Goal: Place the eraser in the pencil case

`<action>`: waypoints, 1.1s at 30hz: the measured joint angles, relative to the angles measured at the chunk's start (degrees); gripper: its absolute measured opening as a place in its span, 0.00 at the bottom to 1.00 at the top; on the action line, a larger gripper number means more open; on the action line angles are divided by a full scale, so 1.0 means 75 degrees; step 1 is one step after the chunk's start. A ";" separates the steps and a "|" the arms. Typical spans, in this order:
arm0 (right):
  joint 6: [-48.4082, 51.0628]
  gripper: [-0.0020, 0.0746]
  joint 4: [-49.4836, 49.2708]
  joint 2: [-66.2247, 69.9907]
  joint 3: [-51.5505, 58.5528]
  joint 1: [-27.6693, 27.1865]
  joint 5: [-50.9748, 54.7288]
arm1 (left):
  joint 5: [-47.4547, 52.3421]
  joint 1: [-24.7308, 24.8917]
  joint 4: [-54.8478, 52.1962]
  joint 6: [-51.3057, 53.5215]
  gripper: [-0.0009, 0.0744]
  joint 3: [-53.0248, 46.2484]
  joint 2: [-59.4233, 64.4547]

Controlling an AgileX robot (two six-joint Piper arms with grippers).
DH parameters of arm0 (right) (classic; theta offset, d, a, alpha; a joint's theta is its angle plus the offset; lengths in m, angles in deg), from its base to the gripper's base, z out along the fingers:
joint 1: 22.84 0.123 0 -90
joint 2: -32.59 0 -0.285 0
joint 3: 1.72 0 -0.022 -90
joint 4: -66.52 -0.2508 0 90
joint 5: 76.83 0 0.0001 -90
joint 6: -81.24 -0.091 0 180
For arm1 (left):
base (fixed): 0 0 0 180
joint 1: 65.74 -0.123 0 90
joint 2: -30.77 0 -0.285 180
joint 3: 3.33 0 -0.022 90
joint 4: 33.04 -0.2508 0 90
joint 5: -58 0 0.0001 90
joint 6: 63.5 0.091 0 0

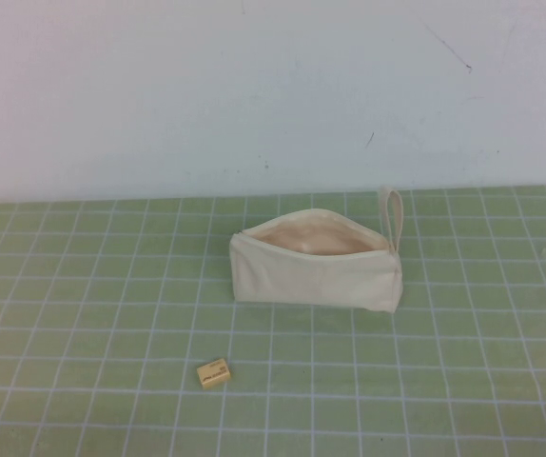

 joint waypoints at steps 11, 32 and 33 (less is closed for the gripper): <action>0.0000 0.03 0.0000 0.0000 0.0000 0.0000 0.0000 | 0.0030 0.0000 -0.0677 0.0116 0.01 0.0000 0.0000; 0.0000 0.03 0.0000 0.0000 0.0000 0.0000 0.0000 | -0.8127 0.0000 0.0810 -0.0901 0.01 -0.0035 0.0000; 0.0000 0.03 0.0000 0.0000 0.0000 0.0000 0.0000 | -0.8337 0.0000 0.0967 -0.0927 0.01 -0.0035 -0.0014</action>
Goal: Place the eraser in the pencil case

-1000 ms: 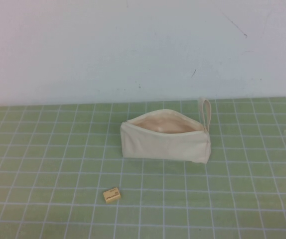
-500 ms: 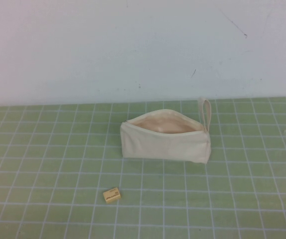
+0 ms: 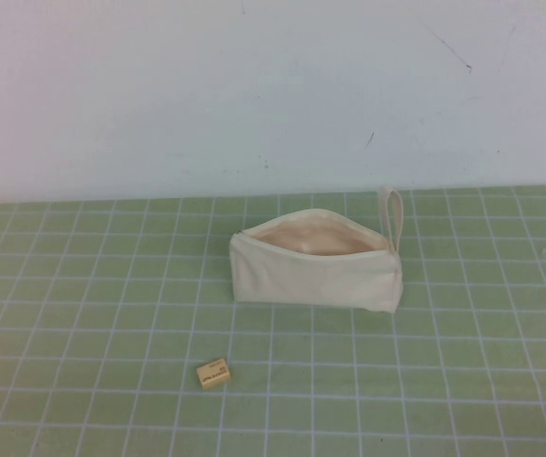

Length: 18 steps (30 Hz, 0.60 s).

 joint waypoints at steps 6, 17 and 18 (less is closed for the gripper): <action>0.0000 0.03 0.0000 0.0000 0.0000 0.0000 0.0000 | 0.4059 0.0000 0.0240 -0.0081 0.01 0.1547 -0.0026; 0.0000 0.03 0.0000 0.0000 0.0000 0.0000 0.0000 | 0.8285 0.0000 -0.0476 0.0472 0.01 0.4737 0.2897; 0.0000 0.03 0.0000 0.0000 0.0000 0.0000 0.0000 | 0.8724 0.0000 -0.0402 0.0716 0.01 0.5002 0.3378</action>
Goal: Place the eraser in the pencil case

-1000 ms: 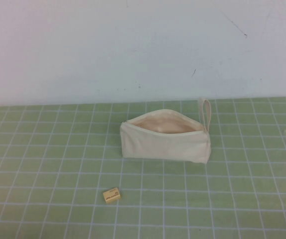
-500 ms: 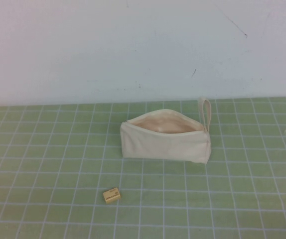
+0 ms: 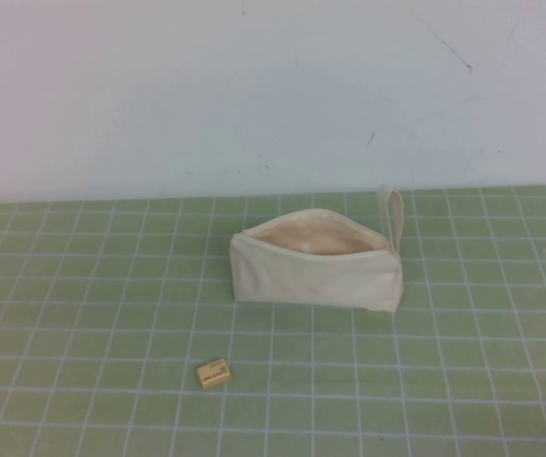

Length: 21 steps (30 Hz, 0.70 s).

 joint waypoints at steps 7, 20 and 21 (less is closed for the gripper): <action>0.0000 0.03 0.0000 0.0000 0.0000 0.0000 0.0000 | 0.2387 0.0000 0.1725 0.3042 0.01 0.1792 0.3635; 0.0000 0.03 0.0000 0.0000 0.0000 0.0000 0.0000 | 0.1678 0.0644 0.3934 0.6443 0.01 0.2674 0.7950; 0.0000 0.03 0.0000 0.0000 0.0000 0.0000 0.0000 | 0.1541 0.0806 0.3934 0.6515 0.01 0.2674 0.8058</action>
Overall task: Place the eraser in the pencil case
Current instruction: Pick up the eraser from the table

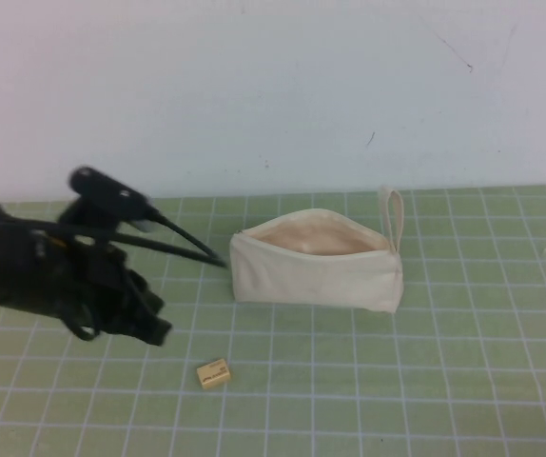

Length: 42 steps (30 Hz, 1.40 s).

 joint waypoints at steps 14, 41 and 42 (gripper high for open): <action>0.0000 0.03 0.0000 0.0000 0.0000 0.0000 0.0000 | -0.0953 0.1692 -0.0502 0.0197 0.53 0.0273 0.1741; 0.0000 0.03 0.0000 0.0000 0.0000 0.0000 0.0000 | 0.0204 0.1692 -0.1609 -0.0428 0.25 0.1029 0.2888; 0.0000 0.03 0.0000 0.0000 0.0000 0.0000 0.0000 | 0.0402 0.1692 -0.1609 -0.0485 0.25 0.1155 0.2888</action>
